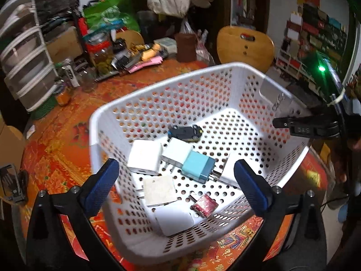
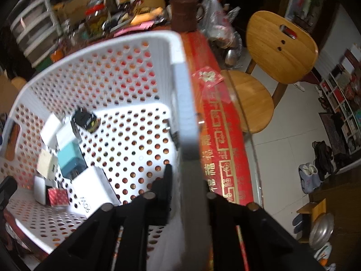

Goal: Organize rigid objects

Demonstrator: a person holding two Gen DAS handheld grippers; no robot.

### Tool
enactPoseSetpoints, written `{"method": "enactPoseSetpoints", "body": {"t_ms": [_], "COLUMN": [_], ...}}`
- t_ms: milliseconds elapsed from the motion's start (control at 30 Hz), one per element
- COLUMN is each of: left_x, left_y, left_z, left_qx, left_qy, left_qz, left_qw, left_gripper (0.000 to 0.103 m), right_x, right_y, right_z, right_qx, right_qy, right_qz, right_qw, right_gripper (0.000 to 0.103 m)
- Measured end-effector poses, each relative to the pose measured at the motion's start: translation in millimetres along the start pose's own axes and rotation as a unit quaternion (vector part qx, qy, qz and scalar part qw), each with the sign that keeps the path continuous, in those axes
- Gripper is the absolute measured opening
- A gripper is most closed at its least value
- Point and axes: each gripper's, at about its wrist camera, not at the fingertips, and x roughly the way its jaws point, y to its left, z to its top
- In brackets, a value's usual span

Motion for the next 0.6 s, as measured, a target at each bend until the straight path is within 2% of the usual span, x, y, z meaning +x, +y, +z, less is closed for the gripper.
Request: {"method": "enactPoseSetpoints", "body": {"t_ms": [67, 100, 133, 167, 200, 233, 300, 367, 433, 600], "left_x": [-18, -29, -45, -56, -68, -85, -113, -142, -167, -233], "left_y": [3, 4, 5, 5, 5, 5, 4, 3, -1, -13], "left_z": [-1, -3, -6, -8, -12, -20, -34, -54, -77, -149], "left_qx": [-0.005, -0.009, -0.012, -0.015, -0.017, -0.021, -0.032, -0.044, -0.056, -0.093], "left_qy": [-0.023, -0.037, -0.056, -0.067, -0.079, -0.096, -0.120, -0.144, -0.162, -0.201], "left_qz": [0.013, 0.018, 0.023, 0.028, 0.035, 0.044, 0.049, 0.049, 0.052, 0.059], "left_qw": [0.9996, 0.9991, 0.9981, 0.9973, 0.9961, 0.9942, 0.9911, 0.9875, 0.9839, 0.9733], "left_gripper": [0.102, 0.102, 0.102, 0.102, 0.102, 0.102, 0.102, 0.102, 0.102, 0.102], "right_x": [-22, -34, -53, -69, -85, -100, -138, -171, -196, -238], "right_y": [-7, -9, -11, -12, -12, -12, -9, -4, -1, 20], "right_z": [-5, -10, -18, -26, -35, -46, -78, -111, -146, -231], "right_qx": [0.012, 0.016, 0.019, 0.017, 0.015, 0.013, 0.002, 0.000, 0.006, 0.020], "right_qy": [-0.036, -0.055, -0.091, -0.119, -0.148, -0.177, -0.244, -0.294, -0.328, -0.369], "right_qz": [0.006, 0.008, 0.010, 0.009, 0.006, -0.001, -0.025, -0.040, -0.027, 0.006], "right_qw": [0.999, 0.998, 0.996, 0.993, 0.989, 0.984, 0.969, 0.955, 0.944, 0.929], "right_gripper": [0.034, 0.048, 0.067, 0.078, 0.098, 0.103, 0.103, 0.103, 0.103, 0.103]}}
